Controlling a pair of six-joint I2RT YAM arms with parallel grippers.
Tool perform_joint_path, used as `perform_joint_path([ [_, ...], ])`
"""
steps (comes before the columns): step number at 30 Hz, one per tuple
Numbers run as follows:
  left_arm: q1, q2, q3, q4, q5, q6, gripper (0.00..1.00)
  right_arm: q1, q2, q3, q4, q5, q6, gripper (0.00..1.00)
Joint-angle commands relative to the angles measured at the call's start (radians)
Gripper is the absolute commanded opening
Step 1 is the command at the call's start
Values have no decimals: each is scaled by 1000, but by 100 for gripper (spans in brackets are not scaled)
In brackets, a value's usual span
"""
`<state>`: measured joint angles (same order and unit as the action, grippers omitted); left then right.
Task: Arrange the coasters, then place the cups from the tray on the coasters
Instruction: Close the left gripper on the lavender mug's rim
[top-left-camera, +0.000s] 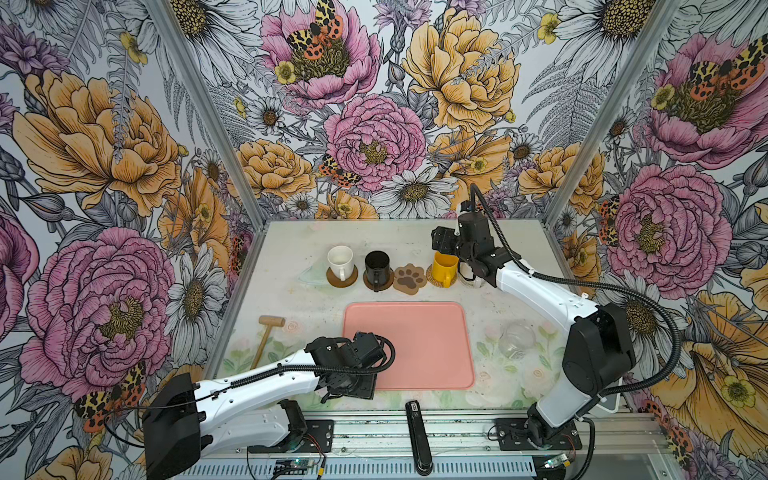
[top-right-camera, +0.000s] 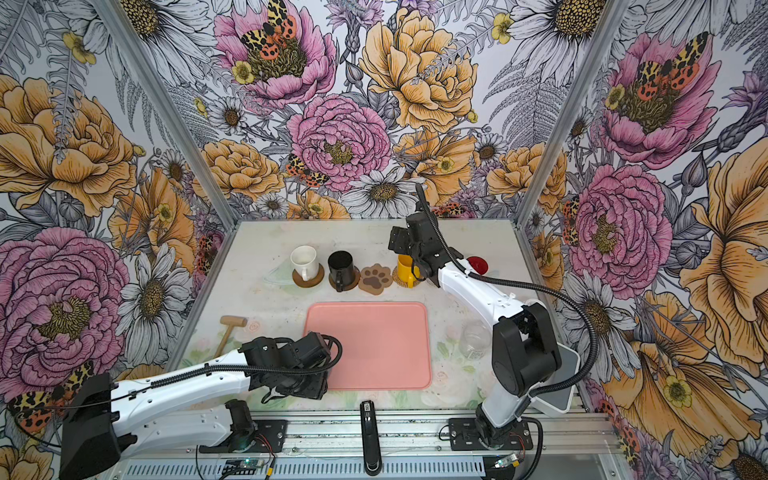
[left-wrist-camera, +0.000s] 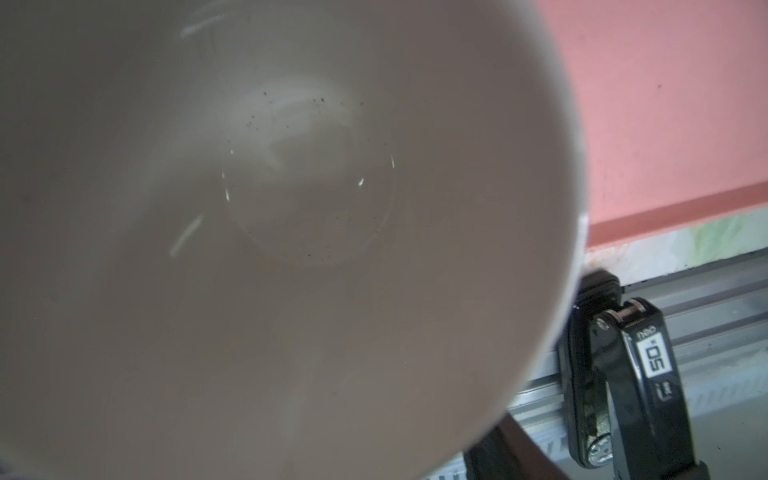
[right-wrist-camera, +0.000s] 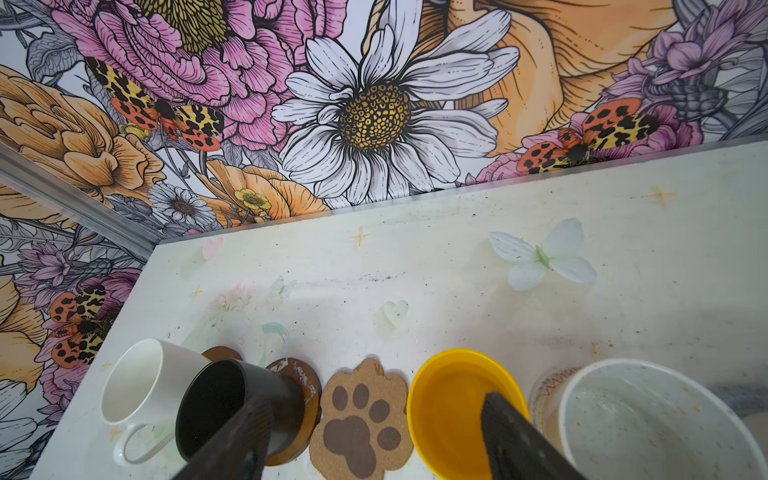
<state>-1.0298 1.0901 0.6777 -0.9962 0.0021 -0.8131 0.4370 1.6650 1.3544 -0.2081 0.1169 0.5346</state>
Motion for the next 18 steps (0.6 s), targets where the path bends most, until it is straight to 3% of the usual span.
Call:
perform_joint_path([
  [1,11,-9,-16,34,10,-13,63,-7,20,19,22,-11,9,81],
  [18,34,17,-31,56,-2,-15,51,-9,33,26,23,-20,11,81],
])
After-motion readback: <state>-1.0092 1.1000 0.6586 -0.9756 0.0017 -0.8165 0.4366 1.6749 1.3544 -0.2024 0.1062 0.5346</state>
